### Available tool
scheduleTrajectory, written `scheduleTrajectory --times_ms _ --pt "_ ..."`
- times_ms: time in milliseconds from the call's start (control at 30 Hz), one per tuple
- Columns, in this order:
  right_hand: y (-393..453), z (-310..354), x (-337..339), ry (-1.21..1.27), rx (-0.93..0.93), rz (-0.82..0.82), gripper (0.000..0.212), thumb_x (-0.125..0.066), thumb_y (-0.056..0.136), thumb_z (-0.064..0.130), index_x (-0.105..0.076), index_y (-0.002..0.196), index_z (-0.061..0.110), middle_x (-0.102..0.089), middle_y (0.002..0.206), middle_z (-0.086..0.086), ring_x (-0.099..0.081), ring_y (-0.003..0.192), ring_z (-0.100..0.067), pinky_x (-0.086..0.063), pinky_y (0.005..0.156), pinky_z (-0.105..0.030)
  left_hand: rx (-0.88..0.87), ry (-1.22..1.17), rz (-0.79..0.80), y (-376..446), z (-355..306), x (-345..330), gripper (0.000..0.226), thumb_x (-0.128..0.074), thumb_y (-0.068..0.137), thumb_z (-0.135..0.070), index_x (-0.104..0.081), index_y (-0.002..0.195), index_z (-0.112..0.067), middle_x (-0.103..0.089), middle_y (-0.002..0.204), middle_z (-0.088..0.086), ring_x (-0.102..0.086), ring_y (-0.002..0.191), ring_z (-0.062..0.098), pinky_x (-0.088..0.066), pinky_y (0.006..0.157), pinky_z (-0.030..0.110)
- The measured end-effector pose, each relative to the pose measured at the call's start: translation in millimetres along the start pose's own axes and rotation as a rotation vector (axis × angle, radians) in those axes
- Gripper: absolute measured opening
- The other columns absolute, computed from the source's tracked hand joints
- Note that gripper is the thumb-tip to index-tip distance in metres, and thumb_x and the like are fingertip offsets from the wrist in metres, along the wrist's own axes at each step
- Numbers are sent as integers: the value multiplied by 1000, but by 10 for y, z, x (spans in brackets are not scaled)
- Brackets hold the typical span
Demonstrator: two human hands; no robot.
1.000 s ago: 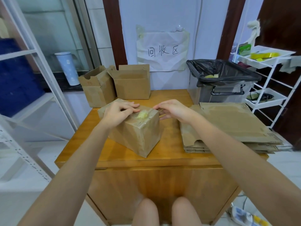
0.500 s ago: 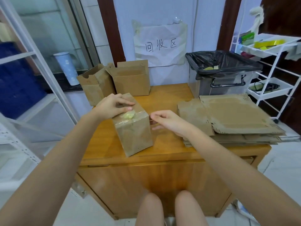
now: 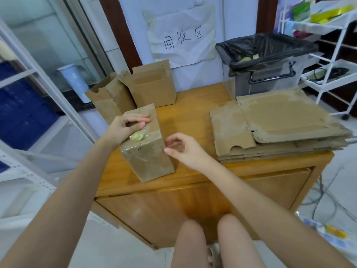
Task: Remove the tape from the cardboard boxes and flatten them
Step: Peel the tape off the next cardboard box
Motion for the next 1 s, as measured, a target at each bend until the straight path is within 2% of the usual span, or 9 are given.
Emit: scheduleTrajectory --times_ms 67,167,300,433,533,600,733,867,1000 --pt "3 -3 -11 4 7 9 28 -66 89 12 -57 114 5 -58 105 1 -57 95 -10 -49 80 -15 -3 2 -8 4 -10 -7 32 -67 86 -9 -75 86 -41 -67 100 -31 -56 107 -12 -39 93 6" --pt "5 -18 -5 17 13 24 27 -66 89 10 -56 114 5 -57 100 5 -56 91 -10 -50 84 -22 3 12 -5 6 -6 -22 27 -67 87 -9 -74 90 -34 -67 100 -32 -55 106 -13 -38 99 14" --pt "13 -5 -4 -6 15 46 24 -65 89 11 -55 111 8 -55 96 9 -54 82 -6 -50 81 -23 6 4 -5 5 -25 -24 36 -67 86 -10 -75 82 -45 -68 102 -29 -56 108 -10 -38 99 15" --pt "-29 -46 29 -27 18 115 22 -67 88 10 -52 103 11 -55 99 1 -55 86 -11 -51 83 -27 8 19 -3 7 -10 -35 21 -67 87 -11 -74 93 -30 -67 104 -29 -56 111 -8 -38 104 23" --pt "-107 -112 20 -227 -7 155 39 -77 79 30 -51 105 17 -54 105 3 -56 95 -14 -51 85 -30 1 12 -13 12 -18 -36 23 -66 87 -11 -74 93 -32 -68 104 -28 -56 111 -7 -38 103 20" --pt "-137 -108 -12 -378 -4 71 48 -77 76 44 -53 106 15 -55 108 4 -56 96 -13 -51 83 -31 -6 -2 -17 23 -35 -42 29 -66 88 -11 -75 89 -38 -68 104 -27 -56 111 -7 -39 101 17" --pt "-131 -32 -34 -580 117 -134 44 -70 81 48 -63 102 10 -66 101 -1 -60 92 -16 -50 80 -34 -20 -4 -2 28 -50 -70 38 -65 88 -12 -74 84 -48 -67 103 -30 -56 110 -9 -40 96 9" --pt "-155 -54 -40 -554 288 -146 31 -67 88 34 -70 92 3 -69 85 -6 -63 76 -22 -50 67 -35 -21 -25 0 22 -59 -64 41 -64 89 -9 -74 83 -49 -67 101 -31 -56 107 -11 -41 92 5" --pt "-138 -90 -50 -589 366 -159 23 -64 91 23 -70 83 2 -69 77 -8 -63 68 -26 -50 60 -36 -16 -32 4 21 -57 -70 39 -65 88 -9 -74 83 -47 -68 101 -30 -57 107 -11 -41 92 5"
Point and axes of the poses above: each hand's wrist, its own y-axis towards the middle knuckle, its own x-axis out of the back of the hand, z = x × y, the point moved 3 cm from there along y, towards the middle knuckle
